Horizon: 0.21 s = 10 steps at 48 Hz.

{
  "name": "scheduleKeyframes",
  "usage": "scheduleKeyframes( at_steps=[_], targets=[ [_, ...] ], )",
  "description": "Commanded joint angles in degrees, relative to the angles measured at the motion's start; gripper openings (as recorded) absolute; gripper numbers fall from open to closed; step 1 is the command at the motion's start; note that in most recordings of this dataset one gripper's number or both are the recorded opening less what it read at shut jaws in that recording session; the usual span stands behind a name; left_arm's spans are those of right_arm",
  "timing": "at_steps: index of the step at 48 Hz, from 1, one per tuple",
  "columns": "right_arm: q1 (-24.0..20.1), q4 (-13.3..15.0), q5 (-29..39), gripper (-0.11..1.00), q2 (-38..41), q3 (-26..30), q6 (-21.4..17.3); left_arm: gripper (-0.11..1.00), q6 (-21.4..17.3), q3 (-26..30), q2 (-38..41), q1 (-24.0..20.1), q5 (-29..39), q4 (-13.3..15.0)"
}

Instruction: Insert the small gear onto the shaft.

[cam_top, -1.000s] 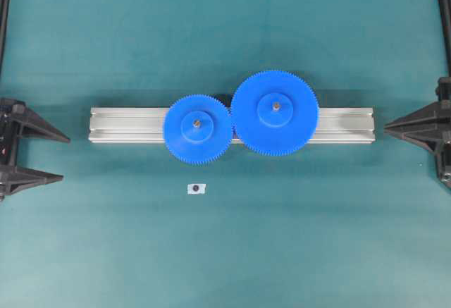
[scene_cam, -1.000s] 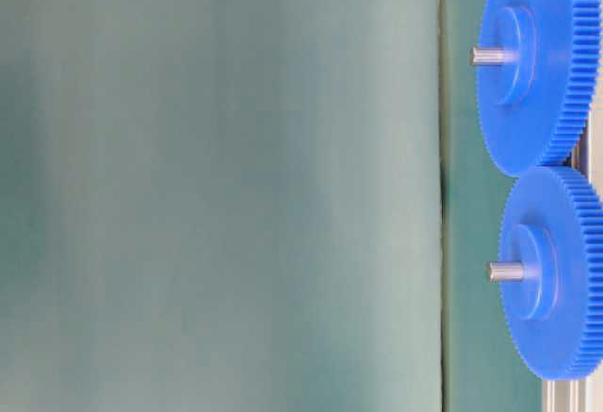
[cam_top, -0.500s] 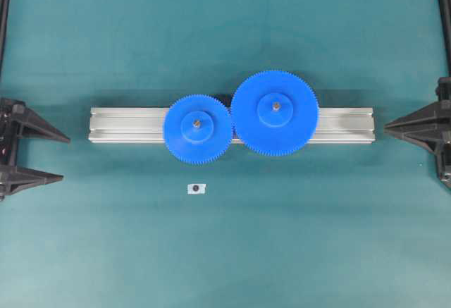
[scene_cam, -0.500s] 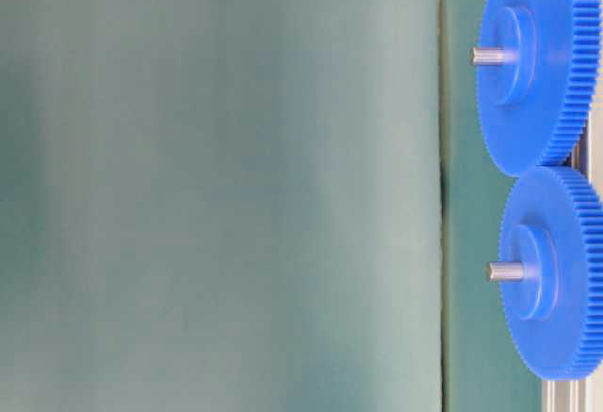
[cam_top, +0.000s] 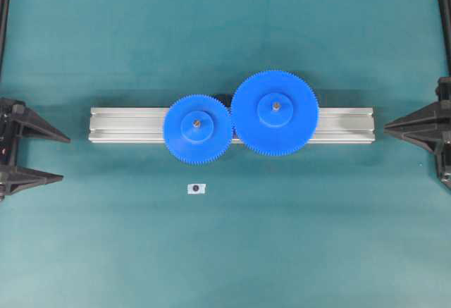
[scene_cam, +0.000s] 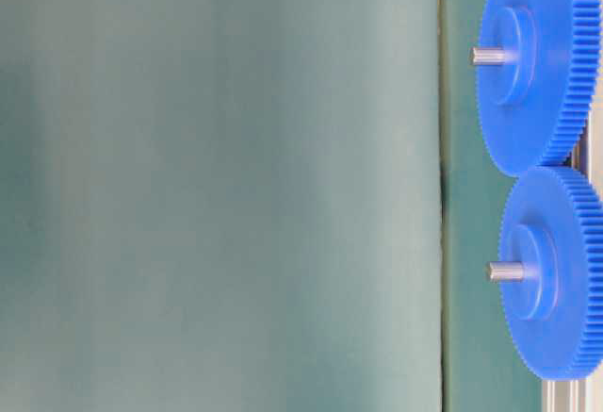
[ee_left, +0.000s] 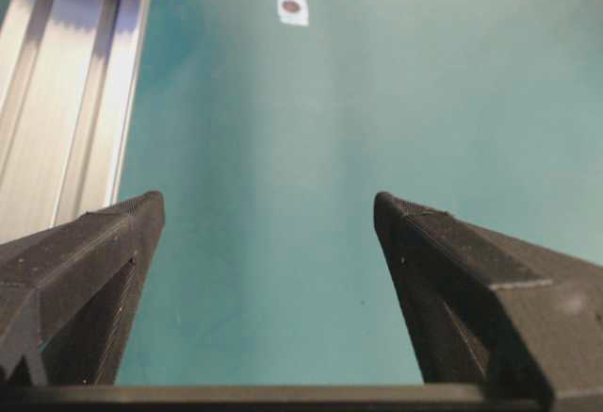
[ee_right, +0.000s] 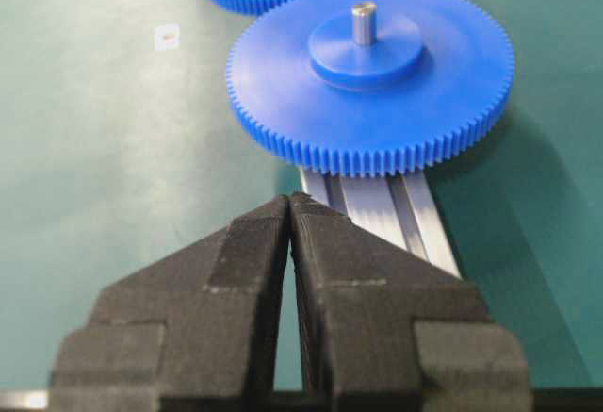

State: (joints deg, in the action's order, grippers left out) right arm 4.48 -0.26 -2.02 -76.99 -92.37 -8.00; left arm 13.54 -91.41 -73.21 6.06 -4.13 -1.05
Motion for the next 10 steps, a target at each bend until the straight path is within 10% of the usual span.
scheduleKeyframes(
  at_steps=[1, 10],
  targets=[
    [-0.09, 0.0, -2.11, 0.13, 0.79, -0.44, -0.44, 0.91, 0.09, 0.7, 0.97, 0.09, -0.35, -0.18],
    [-0.09, 0.0, -2.11, 0.13, 0.88, -0.35, -0.44, 0.91, 0.09, 0.7, 0.97, 0.09, -0.44, -0.18]
  ],
)
